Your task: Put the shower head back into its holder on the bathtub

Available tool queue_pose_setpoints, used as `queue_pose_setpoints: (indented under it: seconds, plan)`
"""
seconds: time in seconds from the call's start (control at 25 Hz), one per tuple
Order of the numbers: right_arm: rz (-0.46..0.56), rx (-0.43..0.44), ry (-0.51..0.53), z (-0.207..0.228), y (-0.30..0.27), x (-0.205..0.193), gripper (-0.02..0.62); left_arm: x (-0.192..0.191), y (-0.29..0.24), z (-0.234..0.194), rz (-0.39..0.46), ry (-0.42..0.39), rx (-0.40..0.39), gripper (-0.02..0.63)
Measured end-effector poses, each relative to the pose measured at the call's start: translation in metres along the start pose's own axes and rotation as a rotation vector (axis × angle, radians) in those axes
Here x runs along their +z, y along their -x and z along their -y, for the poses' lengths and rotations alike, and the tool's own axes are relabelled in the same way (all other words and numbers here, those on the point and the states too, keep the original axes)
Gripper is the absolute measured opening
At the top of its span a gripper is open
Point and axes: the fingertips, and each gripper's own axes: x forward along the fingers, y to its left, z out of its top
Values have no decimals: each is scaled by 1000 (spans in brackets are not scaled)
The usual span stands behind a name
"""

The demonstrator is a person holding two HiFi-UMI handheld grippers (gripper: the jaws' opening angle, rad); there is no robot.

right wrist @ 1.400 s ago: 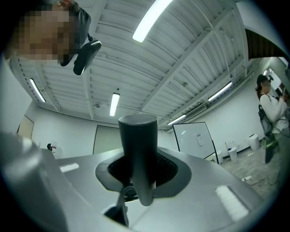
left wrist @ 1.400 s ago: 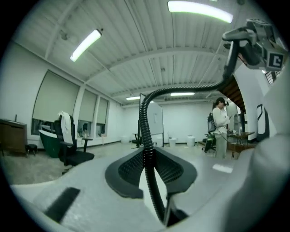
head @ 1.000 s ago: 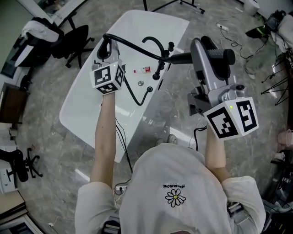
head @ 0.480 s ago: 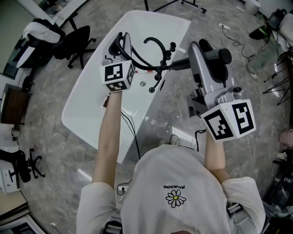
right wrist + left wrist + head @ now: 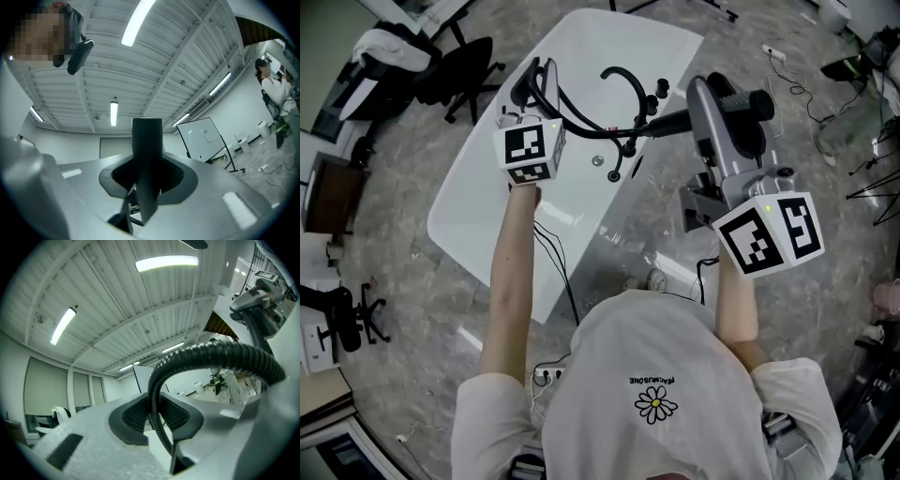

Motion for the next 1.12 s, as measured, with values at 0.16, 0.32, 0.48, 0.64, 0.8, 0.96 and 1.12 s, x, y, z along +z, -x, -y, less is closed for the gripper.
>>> queue_pose_setpoints:
  seconds: [0.16, 0.32, 0.48, 0.64, 0.8, 0.96, 1.12]
  plan:
    - [-12, 47, -4, -8, -7, -5, 107, -13, 16, -15, -48, 0, 49, 66]
    - [-37, 66, -11, -6, -5, -11, 107, -51, 33, -12, -128, 70, 92, 66]
    - [-43, 70, -13, 1, 1, -6, 107, -110, 46, 4, -240, 163, 120, 66]
    - [-55, 72, 7, 6, 1, -6, 107, -177, 69, 43, -374, 239, 96, 66]
    - [-60, 73, 22, 7, -10, -13, 107, -231, 84, 78, -467, 304, 50, 66]
    - [-61, 77, 36, 6, -41, -22, 107, -271, 77, 91, -487, 365, 15, 66]
    - [-78, 90, 39, 6, -88, -37, 107, -294, 51, 104, -488, 379, -62, 71]
